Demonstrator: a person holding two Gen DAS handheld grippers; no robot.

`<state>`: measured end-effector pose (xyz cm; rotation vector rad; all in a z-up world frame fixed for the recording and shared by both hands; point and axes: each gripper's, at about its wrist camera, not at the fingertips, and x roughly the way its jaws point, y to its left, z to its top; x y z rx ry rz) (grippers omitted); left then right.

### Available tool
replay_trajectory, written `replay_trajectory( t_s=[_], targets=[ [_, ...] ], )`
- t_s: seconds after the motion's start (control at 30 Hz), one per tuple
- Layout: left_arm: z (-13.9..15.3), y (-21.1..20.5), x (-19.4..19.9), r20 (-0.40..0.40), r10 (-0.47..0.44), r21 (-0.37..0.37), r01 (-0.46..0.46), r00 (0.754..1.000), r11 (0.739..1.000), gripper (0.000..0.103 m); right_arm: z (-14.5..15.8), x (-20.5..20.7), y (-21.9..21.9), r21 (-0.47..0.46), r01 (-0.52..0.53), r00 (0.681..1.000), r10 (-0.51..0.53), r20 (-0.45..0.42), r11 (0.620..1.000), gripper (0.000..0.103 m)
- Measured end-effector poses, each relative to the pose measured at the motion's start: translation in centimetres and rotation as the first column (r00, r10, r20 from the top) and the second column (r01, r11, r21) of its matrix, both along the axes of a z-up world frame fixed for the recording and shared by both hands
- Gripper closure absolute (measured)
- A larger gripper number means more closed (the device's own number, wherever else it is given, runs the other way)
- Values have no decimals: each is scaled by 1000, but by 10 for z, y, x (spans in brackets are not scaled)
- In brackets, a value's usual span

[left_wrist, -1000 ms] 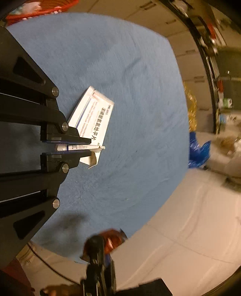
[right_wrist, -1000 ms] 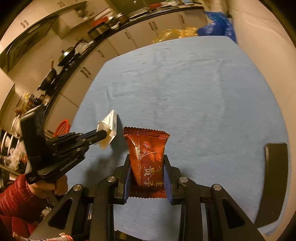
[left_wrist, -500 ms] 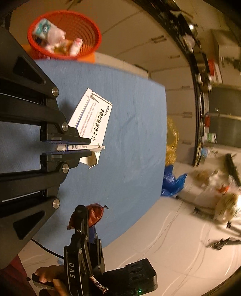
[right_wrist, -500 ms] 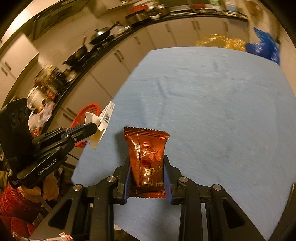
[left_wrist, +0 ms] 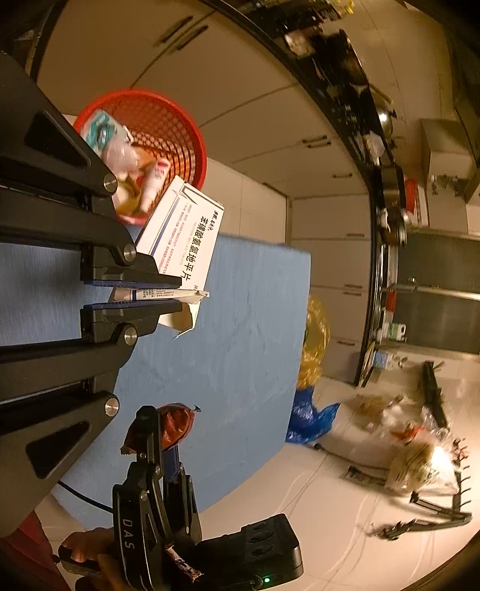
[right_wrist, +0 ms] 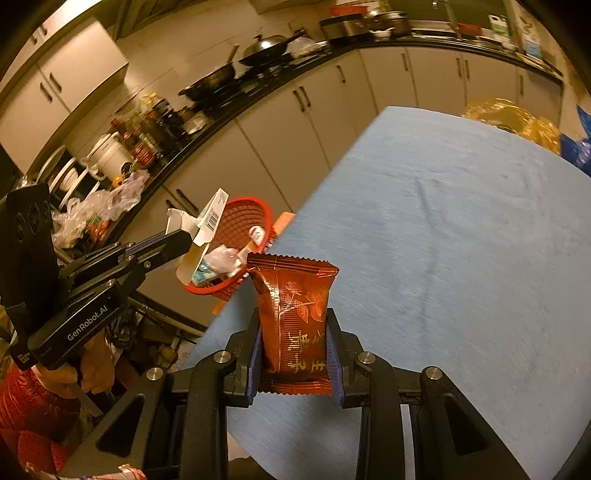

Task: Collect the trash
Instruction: 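Carry the medicine box and snack packet over the red basket and release both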

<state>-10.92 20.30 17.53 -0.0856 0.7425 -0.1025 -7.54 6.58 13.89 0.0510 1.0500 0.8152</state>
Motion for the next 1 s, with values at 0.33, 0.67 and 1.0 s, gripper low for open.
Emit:
replay_trajectory(
  t_s=[0.33,0.67,1.0],
  targets=[
    [-7,53,-7,-18,76,-9,-76,997,997,98,2,15,63,-4,-67,998,67,7,998,71],
    [-42,116,-10,-96,122,-35,-126,988,991,98,-11,48,142,-26,-120,993,119,-16,992,71],
    [-60,141,-4,-130,137,-51,-144,982,988,67,-19,76,189,-34,-100,995,100,-15,994,49]
  ],
)
